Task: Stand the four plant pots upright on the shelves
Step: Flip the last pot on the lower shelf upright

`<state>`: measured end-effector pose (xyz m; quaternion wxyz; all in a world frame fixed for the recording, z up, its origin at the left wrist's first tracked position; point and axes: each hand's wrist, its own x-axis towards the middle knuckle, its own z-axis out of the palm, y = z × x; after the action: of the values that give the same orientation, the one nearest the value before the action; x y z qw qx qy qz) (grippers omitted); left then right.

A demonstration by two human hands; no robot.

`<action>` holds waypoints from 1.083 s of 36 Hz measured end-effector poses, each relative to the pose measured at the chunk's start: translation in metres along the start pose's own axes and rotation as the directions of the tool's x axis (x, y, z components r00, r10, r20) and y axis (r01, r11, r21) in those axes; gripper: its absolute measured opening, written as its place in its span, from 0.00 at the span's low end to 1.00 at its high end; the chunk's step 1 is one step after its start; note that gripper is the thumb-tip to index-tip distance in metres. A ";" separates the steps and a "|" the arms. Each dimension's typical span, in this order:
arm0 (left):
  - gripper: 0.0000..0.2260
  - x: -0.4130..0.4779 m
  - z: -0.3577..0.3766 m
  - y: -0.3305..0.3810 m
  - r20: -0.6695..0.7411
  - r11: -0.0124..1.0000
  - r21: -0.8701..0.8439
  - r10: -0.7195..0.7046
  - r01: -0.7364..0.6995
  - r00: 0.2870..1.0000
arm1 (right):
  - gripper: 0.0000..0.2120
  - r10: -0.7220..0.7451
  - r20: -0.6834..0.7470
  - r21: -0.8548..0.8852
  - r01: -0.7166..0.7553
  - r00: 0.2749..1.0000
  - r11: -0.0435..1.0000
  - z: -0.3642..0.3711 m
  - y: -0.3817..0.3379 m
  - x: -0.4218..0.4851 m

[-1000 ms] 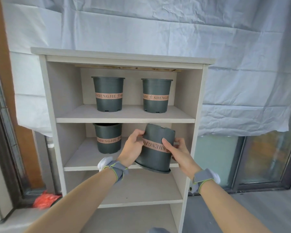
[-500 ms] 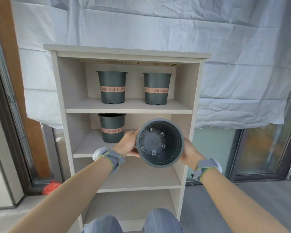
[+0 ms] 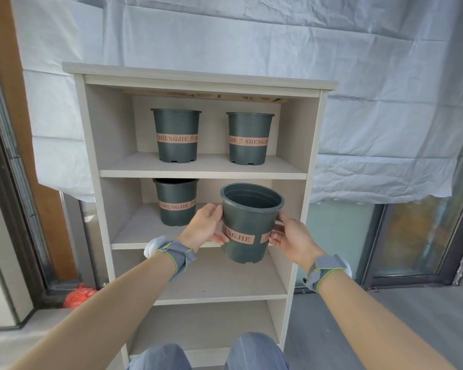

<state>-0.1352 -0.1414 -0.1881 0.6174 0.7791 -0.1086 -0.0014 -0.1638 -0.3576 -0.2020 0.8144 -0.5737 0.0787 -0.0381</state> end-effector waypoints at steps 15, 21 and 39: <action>0.25 0.023 0.005 -0.035 0.084 0.952 0.237 0.176 -0.192 0.981 | 0.21 -0.189 -0.055 -0.039 0.187 0.981 0.982 0.006 0.018 0.034; 0.21 0.036 0.007 -0.052 0.199 0.878 0.392 0.210 -0.274 0.957 | 0.32 -0.286 0.028 -0.148 0.287 0.958 0.946 0.006 0.023 0.040; 0.27 0.077 0.012 -0.069 -0.024 0.921 0.364 0.157 -0.138 0.987 | 0.46 -0.415 0.160 -0.380 0.444 0.896 0.812 -0.003 0.049 0.072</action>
<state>-0.0505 -0.1518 -0.2469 0.4646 0.8687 -0.1489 0.0857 -0.0947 -0.3547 -0.2555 0.6494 -0.7341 -0.0751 -0.1838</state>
